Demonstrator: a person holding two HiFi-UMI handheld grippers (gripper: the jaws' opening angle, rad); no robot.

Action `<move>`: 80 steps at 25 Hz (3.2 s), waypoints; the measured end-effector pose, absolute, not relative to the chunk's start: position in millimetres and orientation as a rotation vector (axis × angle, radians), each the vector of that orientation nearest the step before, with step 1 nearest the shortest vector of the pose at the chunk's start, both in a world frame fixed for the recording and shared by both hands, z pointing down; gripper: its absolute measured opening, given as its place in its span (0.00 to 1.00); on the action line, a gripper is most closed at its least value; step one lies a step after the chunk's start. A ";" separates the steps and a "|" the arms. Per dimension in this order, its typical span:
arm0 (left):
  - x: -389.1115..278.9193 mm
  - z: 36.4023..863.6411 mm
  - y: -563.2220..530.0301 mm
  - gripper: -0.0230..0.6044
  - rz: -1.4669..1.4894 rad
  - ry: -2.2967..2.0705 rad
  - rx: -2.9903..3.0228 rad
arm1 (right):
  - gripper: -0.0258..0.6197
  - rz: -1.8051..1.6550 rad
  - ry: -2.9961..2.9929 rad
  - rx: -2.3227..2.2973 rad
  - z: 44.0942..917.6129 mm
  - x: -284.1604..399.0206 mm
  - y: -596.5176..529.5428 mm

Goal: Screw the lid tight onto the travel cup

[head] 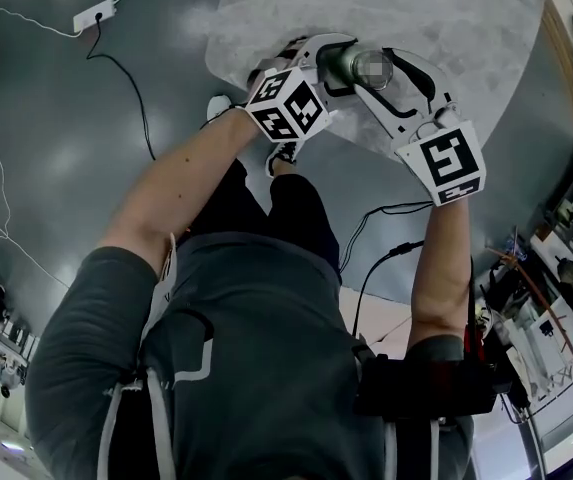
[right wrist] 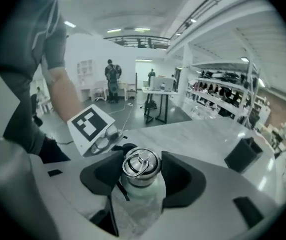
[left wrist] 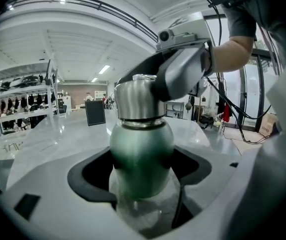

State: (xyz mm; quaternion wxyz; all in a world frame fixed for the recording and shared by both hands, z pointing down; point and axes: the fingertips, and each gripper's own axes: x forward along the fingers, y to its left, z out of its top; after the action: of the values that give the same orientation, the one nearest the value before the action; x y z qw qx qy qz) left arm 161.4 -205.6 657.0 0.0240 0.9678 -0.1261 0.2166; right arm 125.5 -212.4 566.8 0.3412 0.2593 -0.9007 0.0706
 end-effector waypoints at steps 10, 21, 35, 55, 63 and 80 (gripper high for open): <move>146.6 664.6 -203.5 0.62 0.794 -0.517 2.950 | 0.42 0.681 -2.218 1.235 586.5 123.5 -198.1; 152.0 653.6 -198.8 0.62 0.723 -0.293 2.971 | 0.52 0.333 -2.472 0.861 572.3 128.1 -196.2; 118.0 470.3 -126.9 0.62 0.548 0.243 3.039 | 0.46 0.155 -2.927 0.552 398.3 86.9 -139.9; 100.5 376.4 -123.2 0.62 0.456 0.178 2.740 | 0.51 0.681 -3.160 0.555 290.6 92.9 -145.3; 113.2 365.3 -115.3 0.62 0.557 0.292 2.827 | 0.50 0.610 -3.176 0.265 279.3 87.9 -144.0; 105.6 366.1 -124.0 0.62 0.584 0.158 2.763 | 0.52 0.629 -2.948 0.978 285.5 93.2 -158.5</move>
State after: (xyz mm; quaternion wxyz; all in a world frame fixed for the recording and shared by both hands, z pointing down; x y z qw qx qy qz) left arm 105.6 -124.0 366.1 0.1562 0.9649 0.0553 0.2038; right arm 93.2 -158.5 285.5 -0.0136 0.3085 -0.9302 0.1986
